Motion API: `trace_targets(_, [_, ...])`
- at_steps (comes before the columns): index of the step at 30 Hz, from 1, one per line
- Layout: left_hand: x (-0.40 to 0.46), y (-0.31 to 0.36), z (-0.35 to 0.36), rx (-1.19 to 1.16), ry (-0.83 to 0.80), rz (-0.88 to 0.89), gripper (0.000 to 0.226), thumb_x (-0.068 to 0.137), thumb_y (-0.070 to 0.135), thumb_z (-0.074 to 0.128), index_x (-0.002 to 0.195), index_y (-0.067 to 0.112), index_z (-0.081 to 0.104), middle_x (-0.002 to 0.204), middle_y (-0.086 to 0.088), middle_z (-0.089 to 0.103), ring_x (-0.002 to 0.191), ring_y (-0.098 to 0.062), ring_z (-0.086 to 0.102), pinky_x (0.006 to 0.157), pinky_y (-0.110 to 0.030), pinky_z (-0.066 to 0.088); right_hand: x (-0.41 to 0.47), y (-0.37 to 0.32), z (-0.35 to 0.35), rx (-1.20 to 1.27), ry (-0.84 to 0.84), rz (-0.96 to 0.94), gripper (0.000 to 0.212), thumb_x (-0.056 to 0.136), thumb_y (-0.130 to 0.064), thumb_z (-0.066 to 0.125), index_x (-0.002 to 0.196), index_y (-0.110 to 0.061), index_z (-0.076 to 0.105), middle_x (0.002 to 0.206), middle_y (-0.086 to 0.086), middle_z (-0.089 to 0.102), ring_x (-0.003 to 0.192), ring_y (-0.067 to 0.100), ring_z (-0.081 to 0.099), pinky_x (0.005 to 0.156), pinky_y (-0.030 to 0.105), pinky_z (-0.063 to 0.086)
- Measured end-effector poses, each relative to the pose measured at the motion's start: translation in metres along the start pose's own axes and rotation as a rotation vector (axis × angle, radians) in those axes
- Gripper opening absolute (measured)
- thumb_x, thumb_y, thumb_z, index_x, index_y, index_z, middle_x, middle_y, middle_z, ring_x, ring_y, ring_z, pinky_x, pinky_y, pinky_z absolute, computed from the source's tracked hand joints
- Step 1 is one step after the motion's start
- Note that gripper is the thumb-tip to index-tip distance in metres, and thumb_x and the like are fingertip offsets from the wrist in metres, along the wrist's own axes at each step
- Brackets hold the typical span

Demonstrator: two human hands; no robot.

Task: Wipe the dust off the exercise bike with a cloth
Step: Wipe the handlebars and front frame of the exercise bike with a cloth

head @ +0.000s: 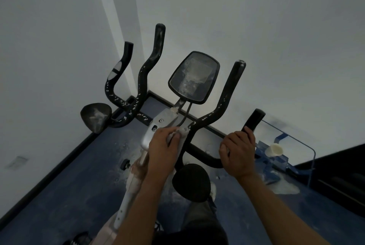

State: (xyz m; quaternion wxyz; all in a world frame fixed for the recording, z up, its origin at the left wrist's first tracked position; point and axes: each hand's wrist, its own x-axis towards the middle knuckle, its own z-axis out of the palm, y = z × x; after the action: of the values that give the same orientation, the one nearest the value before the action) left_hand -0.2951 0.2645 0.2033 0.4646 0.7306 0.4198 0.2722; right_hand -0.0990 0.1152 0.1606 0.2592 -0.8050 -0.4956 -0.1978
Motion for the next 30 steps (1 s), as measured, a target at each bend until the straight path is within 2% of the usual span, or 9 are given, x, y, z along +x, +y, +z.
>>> trace_targets(4, [-0.003, -0.007, 0.008, 0.038, -0.053, -0.02, 0.011, 0.103, 0.021, 0.056, 0.104, 0.024, 0.066, 0.099, 0.015, 0.062, 0.097, 0.007, 0.059, 0.084, -0.01, 0.045, -0.001, 0.0, 0.0, 0.003, -0.007, -0.002, 0.029, 0.088, -0.022, 0.049, 0.066, -0.013, 0.065, 0.073, 0.003, 0.065, 0.077, 0.024, 0.057, 0.104, 0.057, 0.039])
trace_targets(8, [-0.006, -0.011, 0.0, -0.016, -0.025, -0.056, 0.01, 0.103, 0.021, 0.057, 0.106, 0.027, 0.065, 0.097, 0.019, 0.062, 0.094, 0.022, 0.054, 0.077, 0.002, 0.039, 0.0, -0.001, 0.0, 0.006, -0.007, 0.01, 0.029, 0.088, -0.023, 0.049, 0.066, -0.013, 0.065, 0.073, 0.003, 0.064, 0.077, 0.024, 0.056, 0.104, 0.056, 0.039])
trace_targets(11, [0.009, -0.006, 0.007, -0.002, -0.028, 0.024, 0.017, 0.102, 0.025, 0.059, 0.116, 0.024, 0.068, 0.108, 0.012, 0.066, 0.105, 0.005, 0.058, 0.091, -0.012, 0.043, 0.0, -0.001, 0.0, 0.006, -0.006, 0.003, 0.028, 0.087, -0.022, 0.049, 0.066, -0.012, 0.065, 0.073, 0.003, 0.063, 0.078, 0.024, 0.055, 0.103, 0.056, 0.039])
trace_targets(13, [0.01, -0.009, 0.012, 0.033, -0.046, 0.07, 0.017, 0.102, 0.024, 0.058, 0.114, 0.024, 0.069, 0.107, 0.011, 0.065, 0.104, 0.001, 0.058, 0.091, -0.018, 0.044, 0.0, 0.0, -0.001, 0.004, -0.01, 0.003, 0.029, 0.088, -0.023, 0.049, 0.066, -0.012, 0.065, 0.073, 0.003, 0.063, 0.078, 0.024, 0.055, 0.104, 0.056, 0.039])
trace_targets(17, [-0.005, -0.023, 0.011, 0.057, 0.022, 0.066, 0.014, 0.1, 0.019, 0.058, 0.107, 0.022, 0.07, 0.105, 0.011, 0.063, 0.1, 0.006, 0.057, 0.089, -0.012, 0.047, -0.001, -0.001, -0.001, 0.005, -0.01, 0.007, 0.03, 0.088, -0.024, 0.048, 0.066, -0.013, 0.065, 0.073, 0.002, 0.063, 0.077, 0.024, 0.055, 0.105, 0.054, 0.038])
trace_targets(20, [0.006, -0.015, 0.013, 0.057, 0.024, 0.055, 0.016, 0.1, 0.023, 0.056, 0.11, 0.024, 0.069, 0.109, 0.003, 0.062, 0.1, 0.006, 0.054, 0.087, 0.0, 0.037, 0.0, -0.001, 0.0, 0.013, -0.009, 0.009, 0.03, 0.088, -0.024, 0.048, 0.066, -0.013, 0.065, 0.073, 0.003, 0.064, 0.077, 0.024, 0.056, 0.104, 0.055, 0.039])
trace_targets(25, [0.003, 0.01, 0.009, 0.016, -0.116, 0.065, 0.006, 0.096, 0.029, 0.067, 0.1, 0.033, 0.068, 0.107, 0.012, 0.06, 0.1, 0.01, 0.057, 0.081, -0.002, 0.043, 0.001, 0.0, 0.0, 0.018, 0.004, -0.006, 0.028, 0.087, -0.023, 0.049, 0.066, -0.013, 0.066, 0.073, 0.003, 0.064, 0.077, 0.024, 0.056, 0.103, 0.056, 0.039])
trace_targets(27, [-0.008, 0.006, 0.003, -0.039, -0.08, 0.047, 0.015, 0.095, 0.023, 0.069, 0.087, 0.033, 0.063, 0.097, 0.014, 0.06, 0.095, 0.012, 0.057, 0.079, -0.003, 0.044, 0.001, 0.001, 0.001, 0.024, 0.015, -0.009, 0.028, 0.086, -0.022, 0.05, 0.066, -0.013, 0.065, 0.073, 0.003, 0.064, 0.076, 0.024, 0.056, 0.103, 0.055, 0.04])
trace_targets(30, [-0.002, 0.007, 0.003, -0.001, 0.006, 0.042, 0.012, 0.097, 0.023, 0.066, 0.091, 0.032, 0.06, 0.095, 0.015, 0.06, 0.093, 0.012, 0.055, 0.079, 0.0, 0.039, 0.002, 0.0, -0.001, 0.027, 0.02, -0.018, 0.028, 0.086, -0.022, 0.049, 0.065, -0.012, 0.064, 0.072, 0.003, 0.063, 0.075, 0.024, 0.055, 0.102, 0.054, 0.04])
